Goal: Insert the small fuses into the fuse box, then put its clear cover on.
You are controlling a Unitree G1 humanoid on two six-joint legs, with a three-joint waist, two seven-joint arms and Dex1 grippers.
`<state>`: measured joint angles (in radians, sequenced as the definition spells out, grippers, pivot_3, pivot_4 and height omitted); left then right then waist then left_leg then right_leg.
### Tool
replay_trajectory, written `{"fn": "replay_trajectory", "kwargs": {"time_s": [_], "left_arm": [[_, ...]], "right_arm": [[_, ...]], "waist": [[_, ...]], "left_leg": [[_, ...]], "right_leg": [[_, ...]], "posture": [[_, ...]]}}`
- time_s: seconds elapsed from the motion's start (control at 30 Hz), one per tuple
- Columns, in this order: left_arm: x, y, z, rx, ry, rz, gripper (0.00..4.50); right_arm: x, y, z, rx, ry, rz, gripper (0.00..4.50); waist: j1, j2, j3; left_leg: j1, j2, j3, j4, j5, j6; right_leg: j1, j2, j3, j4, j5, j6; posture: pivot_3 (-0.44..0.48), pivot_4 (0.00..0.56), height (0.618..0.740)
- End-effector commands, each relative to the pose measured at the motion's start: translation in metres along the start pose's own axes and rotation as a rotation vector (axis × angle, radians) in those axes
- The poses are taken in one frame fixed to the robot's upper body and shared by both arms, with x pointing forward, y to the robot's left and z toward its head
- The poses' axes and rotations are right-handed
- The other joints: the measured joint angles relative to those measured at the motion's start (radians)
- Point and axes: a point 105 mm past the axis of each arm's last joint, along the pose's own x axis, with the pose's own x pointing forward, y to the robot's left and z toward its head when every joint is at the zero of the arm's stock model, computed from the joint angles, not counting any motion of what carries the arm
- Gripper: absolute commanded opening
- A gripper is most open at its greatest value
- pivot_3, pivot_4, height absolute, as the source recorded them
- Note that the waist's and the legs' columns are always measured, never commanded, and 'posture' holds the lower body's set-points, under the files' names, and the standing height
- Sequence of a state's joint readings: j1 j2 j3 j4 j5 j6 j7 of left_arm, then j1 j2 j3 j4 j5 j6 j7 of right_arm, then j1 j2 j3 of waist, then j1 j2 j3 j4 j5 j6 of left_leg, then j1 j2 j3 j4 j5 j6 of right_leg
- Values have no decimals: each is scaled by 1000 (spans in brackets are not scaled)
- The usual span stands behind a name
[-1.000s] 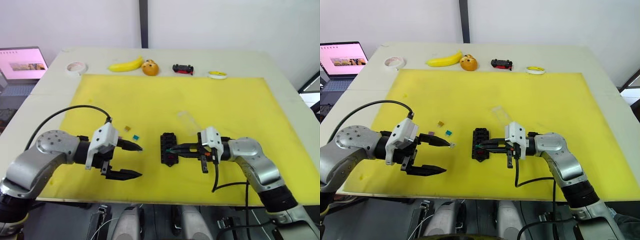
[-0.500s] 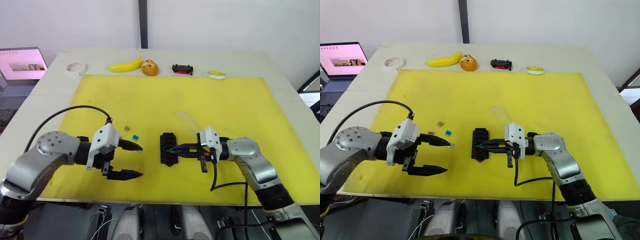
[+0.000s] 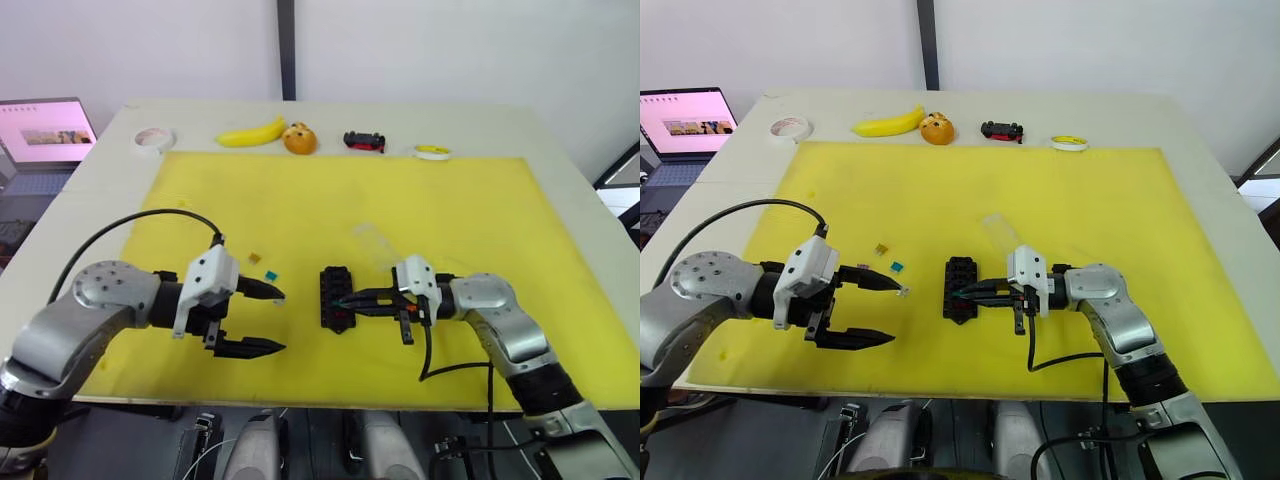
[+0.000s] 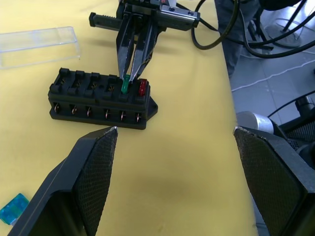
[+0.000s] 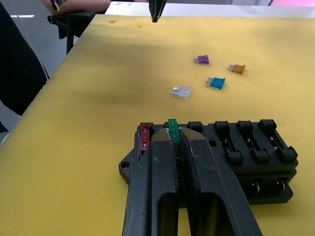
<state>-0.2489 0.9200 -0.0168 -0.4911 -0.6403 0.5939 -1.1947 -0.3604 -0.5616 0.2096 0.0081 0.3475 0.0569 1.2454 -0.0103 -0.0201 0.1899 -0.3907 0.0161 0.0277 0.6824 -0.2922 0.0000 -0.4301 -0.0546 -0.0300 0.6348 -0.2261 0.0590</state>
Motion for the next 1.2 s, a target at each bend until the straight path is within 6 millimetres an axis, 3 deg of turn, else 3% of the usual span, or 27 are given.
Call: {"fn": "replay_trajectory", "kwargs": {"time_s": [0.03,0.67,1.17,1.2], "left_arm": [[0,1,8,48,-17,9,3955],[0,7,5,64,-25,32,3955],[1,9,10,77,-30,32,3955],[1,9,10,76,-31,31,4005]], "right_arm": [[2,-2,1,-7,-1,4,187],[-6,2,-19,15,196,101,187],[-5,-3,-13,17,191,84,187],[-5,-4,-11,16,186,81,468]], "waist": [[0,0,0],[1,0,-1],[0,0,-1],[0,0,-1]], "left_leg": [[0,0,0,0,0,0],[1,0,0,0,0,0],[1,0,0,0,0,0],[2,0,0,0,0,0]], "right_leg": [[0,0,0,0,0,0],[1,0,0,0,0,0],[2,0,0,0,0,0],[2,0,0,0,0,0]], "posture": [[0,150,737],[0,150,737],[0,150,737],[0,150,737]]}}
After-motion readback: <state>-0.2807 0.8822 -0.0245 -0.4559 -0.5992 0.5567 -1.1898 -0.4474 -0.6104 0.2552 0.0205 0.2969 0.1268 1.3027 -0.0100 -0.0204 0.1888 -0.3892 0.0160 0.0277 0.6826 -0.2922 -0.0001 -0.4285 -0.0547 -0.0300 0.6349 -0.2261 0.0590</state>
